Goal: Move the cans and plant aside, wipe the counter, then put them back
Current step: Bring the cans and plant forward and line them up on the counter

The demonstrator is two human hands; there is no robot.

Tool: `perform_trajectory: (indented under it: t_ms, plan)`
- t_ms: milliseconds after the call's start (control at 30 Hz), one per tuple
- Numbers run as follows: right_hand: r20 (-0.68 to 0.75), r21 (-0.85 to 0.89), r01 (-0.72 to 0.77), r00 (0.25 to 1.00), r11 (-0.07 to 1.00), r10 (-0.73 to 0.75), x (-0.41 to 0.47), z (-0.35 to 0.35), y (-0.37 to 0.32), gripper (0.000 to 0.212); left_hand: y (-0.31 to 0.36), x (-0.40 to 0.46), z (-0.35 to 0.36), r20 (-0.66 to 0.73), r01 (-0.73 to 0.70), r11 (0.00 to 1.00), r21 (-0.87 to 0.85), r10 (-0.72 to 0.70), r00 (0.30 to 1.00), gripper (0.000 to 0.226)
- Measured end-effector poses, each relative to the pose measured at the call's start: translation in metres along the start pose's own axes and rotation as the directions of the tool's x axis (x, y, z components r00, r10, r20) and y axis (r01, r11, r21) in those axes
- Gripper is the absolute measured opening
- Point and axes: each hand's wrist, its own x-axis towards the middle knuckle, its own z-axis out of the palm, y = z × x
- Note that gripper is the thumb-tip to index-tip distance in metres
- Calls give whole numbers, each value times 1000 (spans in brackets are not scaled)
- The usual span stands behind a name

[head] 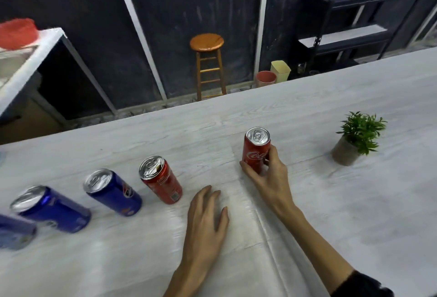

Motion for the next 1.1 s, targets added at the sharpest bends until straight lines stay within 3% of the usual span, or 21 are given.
perform_trajectory:
  t_ms: [200,500,633,833,1100]
  plan:
    - [203,-12,89,976,996,-85,-26,40,-20,67,-17,-33,-19,-51,58,998,-10,-58,997,39]
    - [266,-4,91,960,996,-87,-26,50,-25,67,-24,-49,-25,-50,46,999,-19,-47,998,38]
    - [287,-4,82,955,997,-77,-29,38,-26,83,-15,-52,-17,-23,-4,1000,-30,3,1000,38]
    - [168,-37,34,985,999,-27,-37,-2,-9,77,5,-41,3,50,-111,993,-31,113,992,40]
    - [-222,-124,-138,969,983,108,-35,-78,32,59,50,6,47,199,-236,972,-19,235,951,48]
